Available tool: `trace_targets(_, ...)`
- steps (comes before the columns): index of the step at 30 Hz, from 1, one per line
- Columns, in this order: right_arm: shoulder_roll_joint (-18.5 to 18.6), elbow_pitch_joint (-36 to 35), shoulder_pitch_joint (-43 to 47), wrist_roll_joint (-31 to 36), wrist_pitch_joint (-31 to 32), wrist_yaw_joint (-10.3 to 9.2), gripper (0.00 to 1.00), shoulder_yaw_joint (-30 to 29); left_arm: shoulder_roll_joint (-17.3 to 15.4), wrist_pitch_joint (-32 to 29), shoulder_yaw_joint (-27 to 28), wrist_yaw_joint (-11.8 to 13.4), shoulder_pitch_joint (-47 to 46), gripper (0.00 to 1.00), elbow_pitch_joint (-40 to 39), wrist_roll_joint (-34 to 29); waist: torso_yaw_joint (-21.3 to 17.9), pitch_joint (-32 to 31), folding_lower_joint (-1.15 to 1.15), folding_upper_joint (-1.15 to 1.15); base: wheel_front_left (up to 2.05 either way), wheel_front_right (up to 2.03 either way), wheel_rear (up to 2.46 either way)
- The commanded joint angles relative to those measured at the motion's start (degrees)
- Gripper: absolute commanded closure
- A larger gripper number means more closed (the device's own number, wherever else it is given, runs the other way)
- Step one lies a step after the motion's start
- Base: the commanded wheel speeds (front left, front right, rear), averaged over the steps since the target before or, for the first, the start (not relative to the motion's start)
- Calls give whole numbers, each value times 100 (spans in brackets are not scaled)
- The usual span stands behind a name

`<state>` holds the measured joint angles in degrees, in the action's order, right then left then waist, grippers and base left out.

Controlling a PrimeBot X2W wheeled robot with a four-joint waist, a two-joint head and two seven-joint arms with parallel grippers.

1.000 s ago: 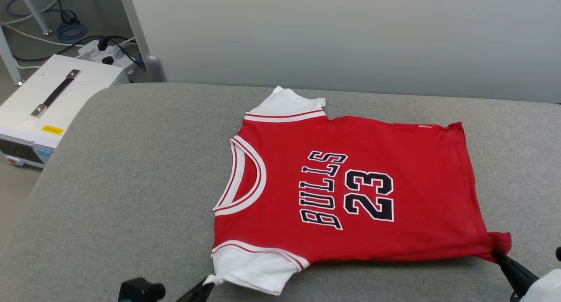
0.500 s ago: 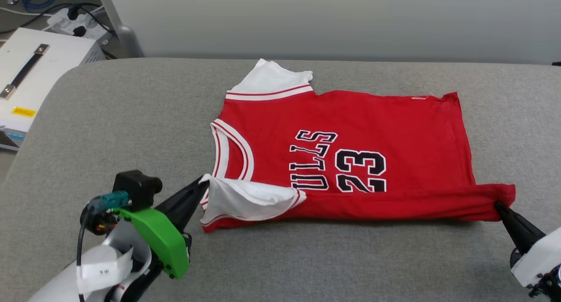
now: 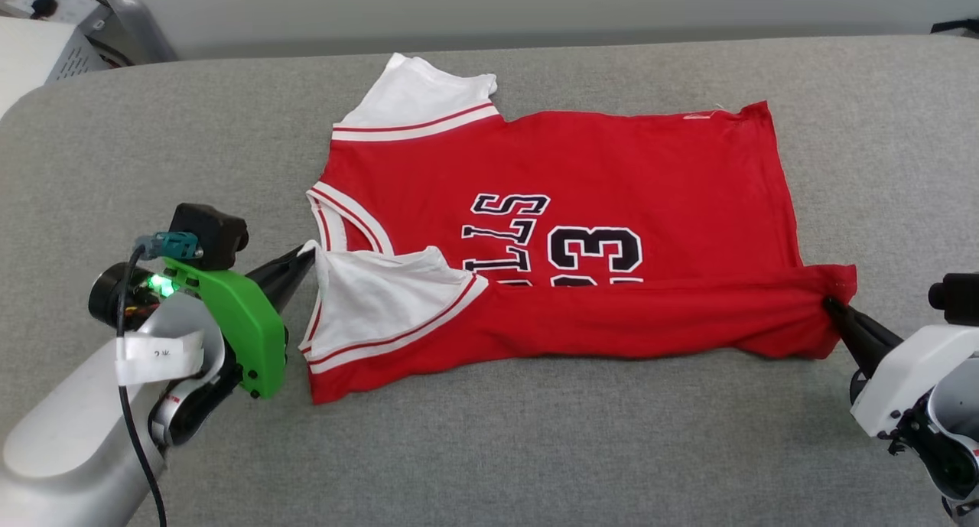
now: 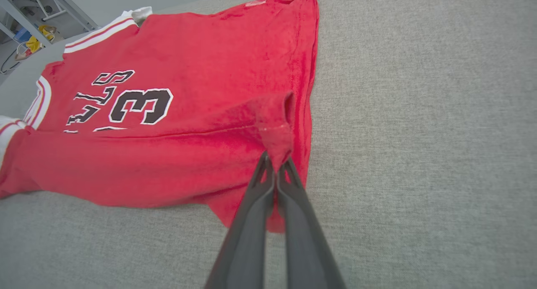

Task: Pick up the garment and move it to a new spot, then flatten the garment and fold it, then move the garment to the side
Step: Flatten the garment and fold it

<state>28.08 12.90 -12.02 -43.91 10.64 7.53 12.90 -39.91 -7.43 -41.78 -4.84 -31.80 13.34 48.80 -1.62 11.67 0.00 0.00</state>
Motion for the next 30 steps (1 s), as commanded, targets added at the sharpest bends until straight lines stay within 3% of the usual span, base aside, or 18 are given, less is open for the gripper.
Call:
trace_targets(1,-47,46,-144,69,33,-4,100,-43,33,-21,-29,-45,-181,100,108,-30,-99,142,0,0,0,0,0)
trace_targets(13,-313,587,-730,399,296,-4,100,54,412,-64,-400,-232,-924,100,1357,-133,-164,468,0,0,0,0,0)
trace_targets(14,-316,656,-775,422,317,-4,91,82,448,-7,-434,-236,-967,75,1465,-169,-162,475,0,0,0,0,0)
trace_targets(15,-331,837,-897,512,291,-4,0,139,564,205,-523,-235,-1014,0,1792,-328,-154,434,0,0,0,0,0)
trace_targets(23,-235,887,-833,681,87,-4,0,128,1008,1385,-96,-25,-713,0,2422,-21,12,-33,0,0,0,0,0)
trace_targets(30,-386,490,-326,1064,202,-4,0,-154,1007,2002,337,334,79,0,1842,368,72,-463,0,0,0,0,0)
